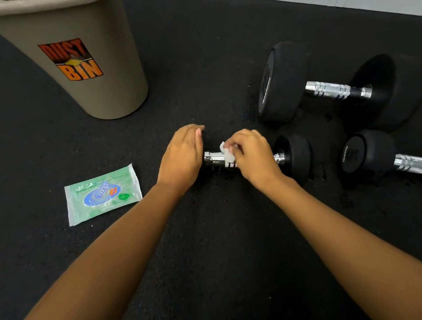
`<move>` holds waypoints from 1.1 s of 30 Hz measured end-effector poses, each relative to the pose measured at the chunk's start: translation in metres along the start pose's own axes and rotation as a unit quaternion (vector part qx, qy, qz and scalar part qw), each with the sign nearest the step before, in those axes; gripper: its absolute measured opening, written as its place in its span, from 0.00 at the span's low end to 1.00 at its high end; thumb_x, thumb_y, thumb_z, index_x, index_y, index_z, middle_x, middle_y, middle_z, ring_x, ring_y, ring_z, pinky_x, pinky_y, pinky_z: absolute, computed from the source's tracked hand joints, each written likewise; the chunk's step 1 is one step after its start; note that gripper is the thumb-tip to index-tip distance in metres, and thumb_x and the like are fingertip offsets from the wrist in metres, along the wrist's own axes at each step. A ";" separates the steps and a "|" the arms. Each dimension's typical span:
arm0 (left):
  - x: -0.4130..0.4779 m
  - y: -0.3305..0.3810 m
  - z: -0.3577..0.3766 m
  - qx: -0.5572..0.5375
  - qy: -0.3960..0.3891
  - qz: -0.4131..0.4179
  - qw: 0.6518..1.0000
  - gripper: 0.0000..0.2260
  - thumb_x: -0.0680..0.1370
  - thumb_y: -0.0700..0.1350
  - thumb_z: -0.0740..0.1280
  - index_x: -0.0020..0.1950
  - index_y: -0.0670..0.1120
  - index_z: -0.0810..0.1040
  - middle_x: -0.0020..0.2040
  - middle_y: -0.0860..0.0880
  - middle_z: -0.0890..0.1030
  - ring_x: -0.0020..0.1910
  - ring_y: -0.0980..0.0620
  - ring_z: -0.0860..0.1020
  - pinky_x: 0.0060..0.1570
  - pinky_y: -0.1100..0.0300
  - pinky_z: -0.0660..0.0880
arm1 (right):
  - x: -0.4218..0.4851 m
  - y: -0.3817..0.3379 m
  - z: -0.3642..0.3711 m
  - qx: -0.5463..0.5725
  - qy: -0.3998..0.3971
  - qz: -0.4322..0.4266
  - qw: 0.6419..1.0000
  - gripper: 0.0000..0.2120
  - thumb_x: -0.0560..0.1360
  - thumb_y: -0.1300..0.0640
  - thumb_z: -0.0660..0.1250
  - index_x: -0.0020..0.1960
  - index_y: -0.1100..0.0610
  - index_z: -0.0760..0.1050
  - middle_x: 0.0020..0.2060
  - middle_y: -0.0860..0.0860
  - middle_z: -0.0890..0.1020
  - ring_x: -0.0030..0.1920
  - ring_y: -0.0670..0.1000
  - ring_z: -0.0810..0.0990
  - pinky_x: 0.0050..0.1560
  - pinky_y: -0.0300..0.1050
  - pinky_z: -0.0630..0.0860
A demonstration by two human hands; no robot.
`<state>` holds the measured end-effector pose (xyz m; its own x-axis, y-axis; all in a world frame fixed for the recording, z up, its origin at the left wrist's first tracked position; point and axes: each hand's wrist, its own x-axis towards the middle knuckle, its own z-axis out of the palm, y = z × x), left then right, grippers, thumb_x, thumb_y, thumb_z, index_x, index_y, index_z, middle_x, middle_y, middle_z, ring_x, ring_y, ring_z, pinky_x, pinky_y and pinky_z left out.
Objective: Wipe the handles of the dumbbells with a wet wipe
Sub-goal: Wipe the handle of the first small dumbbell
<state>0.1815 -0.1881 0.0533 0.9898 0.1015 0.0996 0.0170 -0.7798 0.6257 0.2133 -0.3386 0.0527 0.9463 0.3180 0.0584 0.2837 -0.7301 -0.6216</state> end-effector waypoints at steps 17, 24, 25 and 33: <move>0.000 0.007 -0.007 0.140 0.046 0.157 0.977 0.14 0.78 0.43 0.55 0.57 0.42 0.77 0.56 0.45 0.79 0.59 0.46 0.75 0.66 0.54 0.61 | -0.026 0.000 -0.009 0.053 0.011 -0.001 0.999 0.08 0.74 0.66 0.63 0.51 0.57 0.74 0.47 0.49 0.76 0.50 0.47 0.72 0.52 0.40 0.72; -0.020 0.025 0.009 0.219 -0.060 0.257 0.939 0.10 0.75 0.46 0.64 0.52 0.44 0.80 0.49 0.46 0.83 0.50 0.47 0.80 0.61 0.54 0.62 | -0.028 0.004 -0.011 0.126 0.018 0.034 0.991 0.10 0.72 0.69 0.64 0.49 0.58 0.74 0.46 0.49 0.76 0.48 0.48 0.76 0.50 0.46 0.77; -0.020 0.026 0.010 0.222 -0.062 0.255 0.939 0.10 0.73 0.45 0.68 0.52 0.43 0.81 0.48 0.45 0.84 0.48 0.47 0.80 0.59 0.54 0.64 | -0.028 0.005 -0.012 0.130 0.012 0.038 0.991 0.10 0.72 0.70 0.64 0.50 0.58 0.74 0.47 0.50 0.76 0.48 0.47 0.76 0.51 0.45 0.77; -0.013 0.035 0.011 0.238 -0.071 0.227 0.942 0.18 0.67 0.42 0.75 0.55 0.41 0.79 0.45 0.43 0.82 0.40 0.44 0.79 0.38 0.54 0.75 | -0.021 0.041 -0.054 -0.033 0.147 -0.018 0.988 0.11 0.74 0.66 0.61 0.52 0.58 0.76 0.52 0.51 0.78 0.57 0.46 0.71 0.51 0.38 0.70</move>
<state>0.1707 -0.2236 0.0651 0.9184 -0.3671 0.1476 -0.3853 -0.9146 0.1224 0.2136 -0.4081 0.0685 0.9369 0.1623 0.3097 0.3183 -0.7625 -0.5632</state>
